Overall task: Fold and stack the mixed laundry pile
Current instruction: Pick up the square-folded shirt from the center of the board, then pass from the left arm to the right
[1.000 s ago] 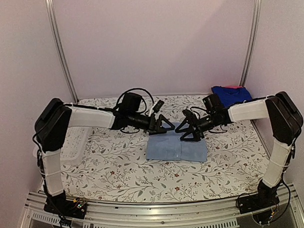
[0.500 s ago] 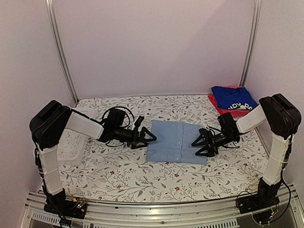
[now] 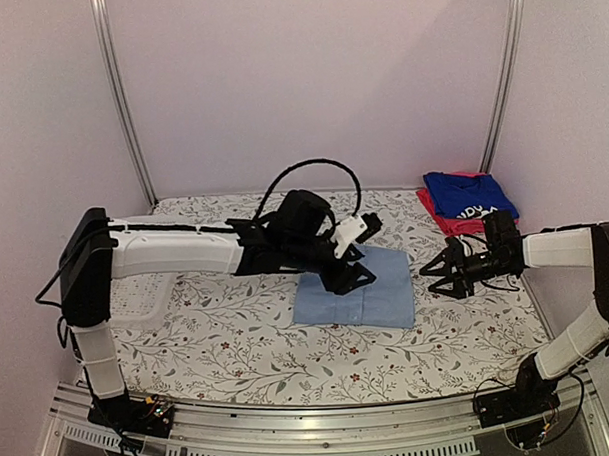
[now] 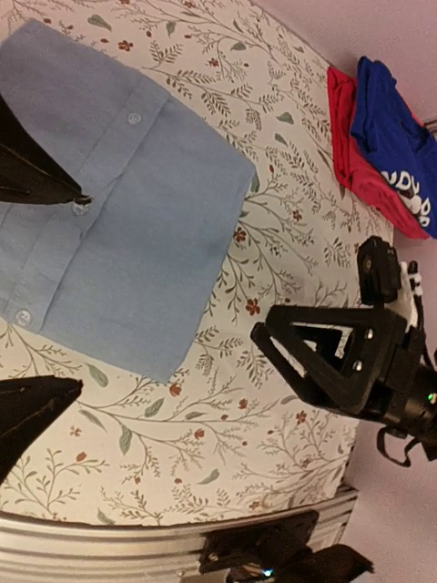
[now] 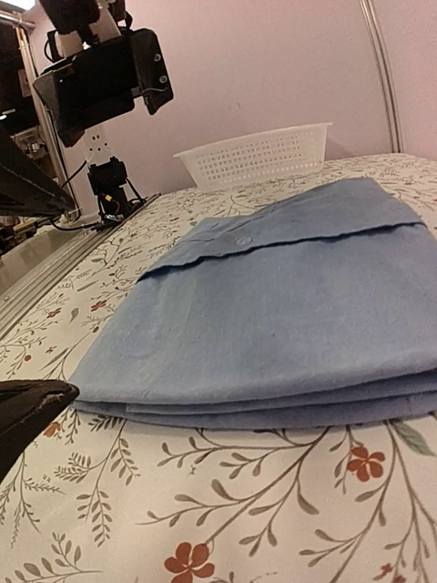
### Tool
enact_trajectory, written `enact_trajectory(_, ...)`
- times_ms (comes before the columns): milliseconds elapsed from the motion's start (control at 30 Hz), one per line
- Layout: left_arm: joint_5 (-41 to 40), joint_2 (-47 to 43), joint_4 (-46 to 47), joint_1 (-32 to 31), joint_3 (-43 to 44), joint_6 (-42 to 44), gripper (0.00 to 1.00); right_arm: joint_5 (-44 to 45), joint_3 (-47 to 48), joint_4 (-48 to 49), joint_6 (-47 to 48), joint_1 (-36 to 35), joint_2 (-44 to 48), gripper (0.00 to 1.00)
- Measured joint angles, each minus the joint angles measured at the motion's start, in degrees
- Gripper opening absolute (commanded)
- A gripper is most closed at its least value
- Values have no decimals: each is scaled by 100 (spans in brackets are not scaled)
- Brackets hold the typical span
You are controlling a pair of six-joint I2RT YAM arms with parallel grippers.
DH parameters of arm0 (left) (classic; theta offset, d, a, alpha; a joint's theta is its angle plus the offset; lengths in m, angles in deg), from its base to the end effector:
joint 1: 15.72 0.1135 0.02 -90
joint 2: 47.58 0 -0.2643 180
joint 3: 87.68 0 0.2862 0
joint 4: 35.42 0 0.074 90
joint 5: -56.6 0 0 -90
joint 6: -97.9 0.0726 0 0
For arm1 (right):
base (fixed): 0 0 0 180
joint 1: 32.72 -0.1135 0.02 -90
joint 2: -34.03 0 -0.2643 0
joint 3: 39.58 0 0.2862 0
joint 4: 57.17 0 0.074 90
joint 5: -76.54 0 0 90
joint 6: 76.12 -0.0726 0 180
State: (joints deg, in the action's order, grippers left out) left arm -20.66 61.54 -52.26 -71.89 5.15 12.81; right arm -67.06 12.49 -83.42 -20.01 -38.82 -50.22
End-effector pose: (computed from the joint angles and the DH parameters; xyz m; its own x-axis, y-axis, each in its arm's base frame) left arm 0.2665 -0.4264 0.2038 -0.2250 0.4857 -0.8447 0.9357 0.3493 -0.0484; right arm 0.2892 0.0897 0.1243 -0.9721 0.2289 -0.0522 0.0722 0.5031 0.8612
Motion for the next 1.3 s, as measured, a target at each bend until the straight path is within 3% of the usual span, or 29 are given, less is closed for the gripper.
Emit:
enact_trajectory(233, -293, 1690, -544, -715, 1305, 1502, 52, 144, -566, 247, -623, 20, 2, 63)
enact_trajectory(467, -166, 2653, -807, -774, 1856, 2033, 44, 111, -800, 256, -852, 164, 96, 63)
enact_trajectory(633, -122, 2688, -791, -780, 1871, 2199, 19, 96, -802, 177, -769, 240, 109, 66)
enact_trajectory(767, -37, 2688, -796, -769, 1882, 2072, 1, 2, -844, 267, -717, 245, -2, 87)
enact_trajectory(867, 162, 2664, -756, -699, 1886, 1864, 0, -107, -1073, 621, -813, 243, -85, 98)
enact_trajectory(967, 302, 2608, -708, -656, 1886, 1679, 0, -221, -1303, 1150, -1154, 221, -140, 99)
enact_trajectory(1300, 533, 2269, -476, -566, 1849, 1346, 0, -315, -887, 3101, -2415, -424, -1349, 87)
